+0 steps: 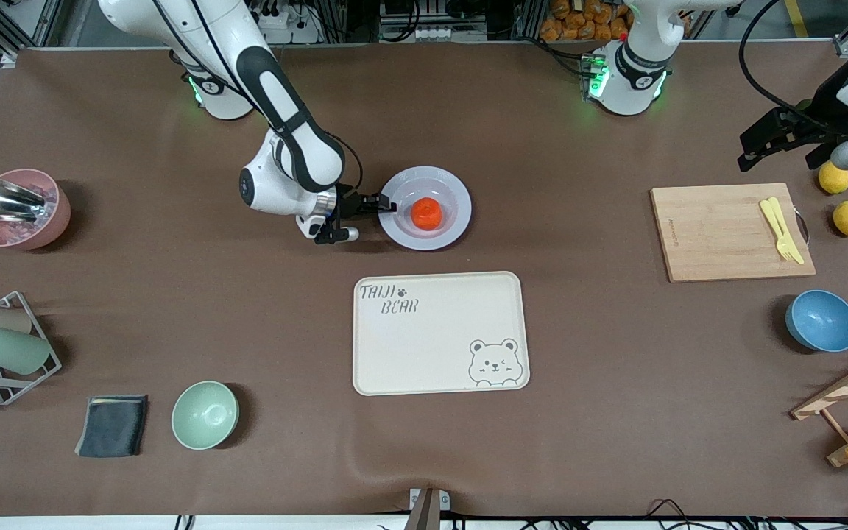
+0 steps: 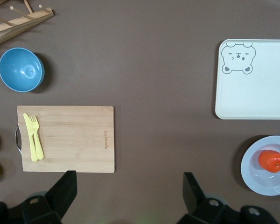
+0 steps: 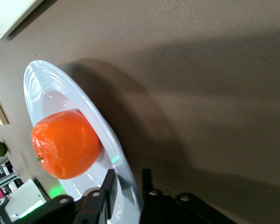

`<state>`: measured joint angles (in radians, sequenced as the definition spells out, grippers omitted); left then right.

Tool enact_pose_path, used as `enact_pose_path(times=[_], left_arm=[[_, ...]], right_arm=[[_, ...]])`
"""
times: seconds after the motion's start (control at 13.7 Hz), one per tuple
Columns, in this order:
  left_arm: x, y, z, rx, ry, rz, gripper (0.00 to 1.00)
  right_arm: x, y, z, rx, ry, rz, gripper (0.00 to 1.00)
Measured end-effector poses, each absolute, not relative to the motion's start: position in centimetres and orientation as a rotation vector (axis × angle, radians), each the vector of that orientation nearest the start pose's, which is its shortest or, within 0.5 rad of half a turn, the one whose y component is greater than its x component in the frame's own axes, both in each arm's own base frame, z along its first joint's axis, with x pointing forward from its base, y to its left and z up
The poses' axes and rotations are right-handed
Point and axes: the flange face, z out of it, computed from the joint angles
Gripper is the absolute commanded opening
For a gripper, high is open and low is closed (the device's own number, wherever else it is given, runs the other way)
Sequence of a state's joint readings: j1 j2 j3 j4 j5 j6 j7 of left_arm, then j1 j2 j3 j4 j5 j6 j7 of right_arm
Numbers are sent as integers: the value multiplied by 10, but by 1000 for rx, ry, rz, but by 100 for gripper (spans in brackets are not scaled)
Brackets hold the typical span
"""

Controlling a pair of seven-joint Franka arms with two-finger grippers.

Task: Place orange and plate with both arms
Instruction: 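Grasp the plate rim with the right gripper while the left gripper withdraws, then lift the plate with the right gripper and carry it over the tray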

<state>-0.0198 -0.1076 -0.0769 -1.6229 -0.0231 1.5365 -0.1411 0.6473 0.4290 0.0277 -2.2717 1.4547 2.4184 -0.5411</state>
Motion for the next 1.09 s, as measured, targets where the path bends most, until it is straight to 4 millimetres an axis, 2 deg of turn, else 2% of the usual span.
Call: enact_pose_path(times=[0.44,0.8,1.09], left_arm=[[512,-62,653,-3151,-41,-22,100],[512,-61,653,-3148,-46,-23,100],[512,-61,653,-3146,-45,-23,100]], right_arm=[[395,324,155,-2356,83,328,0],[397,323,157,-2354,43,304,0],[406,326,169,-2348,26,258,0]])
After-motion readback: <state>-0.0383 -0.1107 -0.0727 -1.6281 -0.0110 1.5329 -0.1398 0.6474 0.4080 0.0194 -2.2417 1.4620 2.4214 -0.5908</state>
